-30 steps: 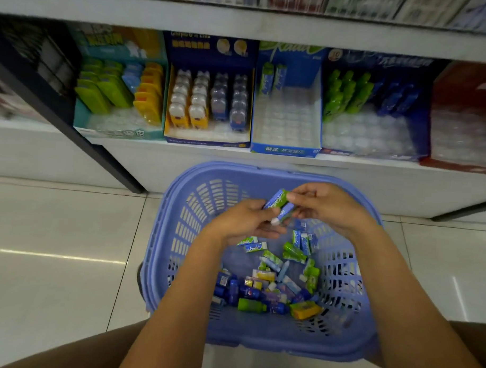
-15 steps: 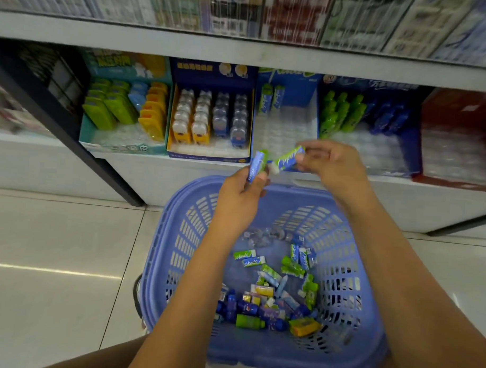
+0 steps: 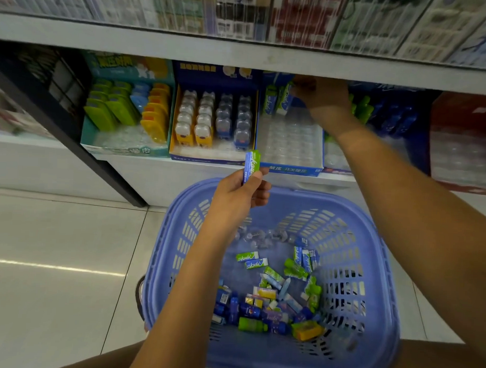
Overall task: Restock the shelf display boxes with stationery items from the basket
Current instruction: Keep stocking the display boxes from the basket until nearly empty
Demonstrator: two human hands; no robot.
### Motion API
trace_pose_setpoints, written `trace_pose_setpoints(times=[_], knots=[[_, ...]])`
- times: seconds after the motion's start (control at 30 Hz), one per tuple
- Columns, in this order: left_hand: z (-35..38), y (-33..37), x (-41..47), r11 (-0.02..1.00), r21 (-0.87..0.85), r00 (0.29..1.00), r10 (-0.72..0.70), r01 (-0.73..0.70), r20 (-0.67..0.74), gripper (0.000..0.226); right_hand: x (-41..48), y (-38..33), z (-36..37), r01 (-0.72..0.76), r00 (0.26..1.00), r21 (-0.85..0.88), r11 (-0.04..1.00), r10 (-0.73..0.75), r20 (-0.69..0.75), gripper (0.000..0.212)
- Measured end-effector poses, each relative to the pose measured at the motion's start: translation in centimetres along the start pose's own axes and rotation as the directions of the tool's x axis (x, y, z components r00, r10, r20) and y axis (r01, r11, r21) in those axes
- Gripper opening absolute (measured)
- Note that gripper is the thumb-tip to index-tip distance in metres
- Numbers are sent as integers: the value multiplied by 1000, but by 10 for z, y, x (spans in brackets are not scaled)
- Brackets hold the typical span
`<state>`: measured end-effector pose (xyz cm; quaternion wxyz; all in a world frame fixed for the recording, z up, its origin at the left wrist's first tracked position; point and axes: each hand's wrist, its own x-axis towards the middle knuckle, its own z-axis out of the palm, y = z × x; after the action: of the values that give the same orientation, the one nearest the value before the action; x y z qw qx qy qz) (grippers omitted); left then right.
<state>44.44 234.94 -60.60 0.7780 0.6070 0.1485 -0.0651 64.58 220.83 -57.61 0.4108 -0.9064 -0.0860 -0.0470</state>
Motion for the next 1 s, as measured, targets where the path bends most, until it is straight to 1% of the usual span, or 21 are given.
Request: trace_pose_setpoints(times=[0.17,0.27,0.37,0.43,0.57,0.73,0.83,0.9,0.97,1.0], knots=[[-2,-1,2,1000,2,1000,-31,31,3,28,1,-2,-1,8,1000,18,1000,-8,14,31],[-1,-2,2,999,8,999,-35,35,11,28,2,-5,0,17,999,28,999,-16,-38,34],[0,-1,1,999,16,999,-40,39,17,28,5,-4,3,2,999,-36,999,-1,37,32],[0,-1,1,999,15,999,-41,41,22,28,4,-2,4,-4,998,-72,997,8,57,30],[0,-1,0,999,18,999,-38,38,26,27,4,-2,0,25,998,-68,997,-20,65,26],[-2,0,-1,1000,8,999,-30,30,30,26,4,-1,4,9,987,-90,996,5,161,27],[1,-1,-2,1000,7,999,-24,23,47,27,2,-6,9,21,991,-123,992,-4,137,27],[2,-1,-3,1000,15,998,-17,16,67,28,2,-6,9,-15,993,-135,991,30,111,28],[2,-1,-4,999,40,997,-2,-1,83,28,-2,-6,7,-75,992,-73,994,82,97,29],[2,-1,-4,998,60,996,9,-14,89,28,-5,-7,5,-79,993,-42,996,82,86,30]])
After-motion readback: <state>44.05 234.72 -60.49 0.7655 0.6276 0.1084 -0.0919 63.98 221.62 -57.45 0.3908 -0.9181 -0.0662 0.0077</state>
